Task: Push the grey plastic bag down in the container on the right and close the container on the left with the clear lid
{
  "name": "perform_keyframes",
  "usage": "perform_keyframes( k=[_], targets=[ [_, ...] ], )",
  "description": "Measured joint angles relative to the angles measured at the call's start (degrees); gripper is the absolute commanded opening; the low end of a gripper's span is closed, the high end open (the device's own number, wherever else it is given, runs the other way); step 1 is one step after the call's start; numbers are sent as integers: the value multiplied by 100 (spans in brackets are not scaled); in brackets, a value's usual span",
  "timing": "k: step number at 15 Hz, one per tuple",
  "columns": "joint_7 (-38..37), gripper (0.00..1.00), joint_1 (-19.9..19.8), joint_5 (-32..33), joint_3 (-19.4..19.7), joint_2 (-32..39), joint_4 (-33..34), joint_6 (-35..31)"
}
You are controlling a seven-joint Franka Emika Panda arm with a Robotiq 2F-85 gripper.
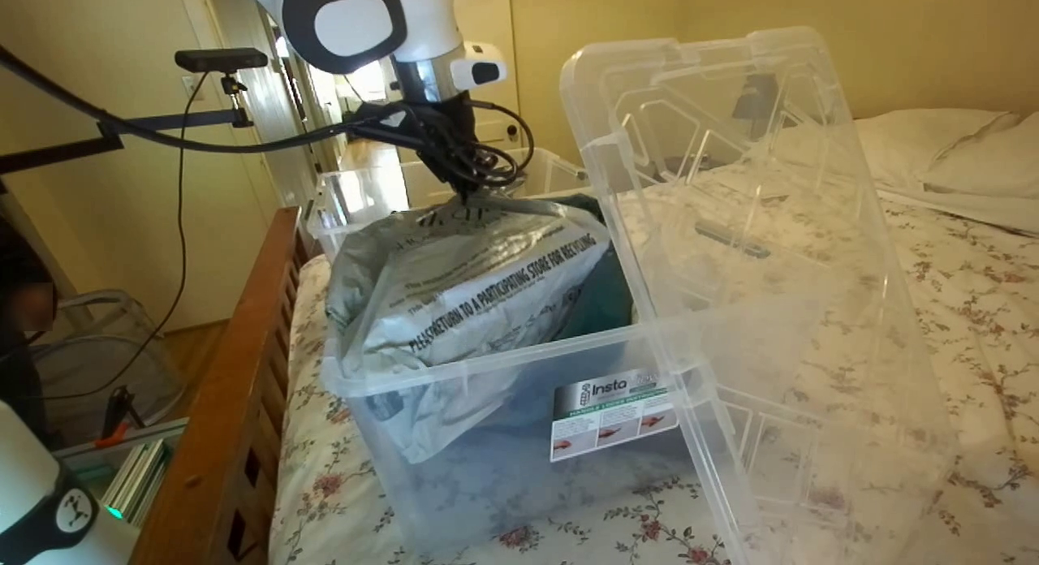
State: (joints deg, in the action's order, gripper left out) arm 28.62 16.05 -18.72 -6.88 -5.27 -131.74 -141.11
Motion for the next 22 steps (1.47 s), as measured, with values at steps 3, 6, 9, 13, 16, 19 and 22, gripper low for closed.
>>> perform_keyframes(
  k=[3,6,9,13,16,19,22],
  targets=[
    [-1067,0,-235,1097,-25,421,101,-508],
    [-2341,0,-292,2355,-66,898,331,-505],
    [-2945,0,-238,2812,-169,1196,634,-58],
    [-3023,39,-230,2795,-263,1449,1072,655],
    [-3008,59,-232,2652,-356,1438,1250,1144],
    [-2961,80,-227,2448,-499,1113,1173,1246],
    [-3130,99,-154,2532,-660,377,934,1028]
  ],
)
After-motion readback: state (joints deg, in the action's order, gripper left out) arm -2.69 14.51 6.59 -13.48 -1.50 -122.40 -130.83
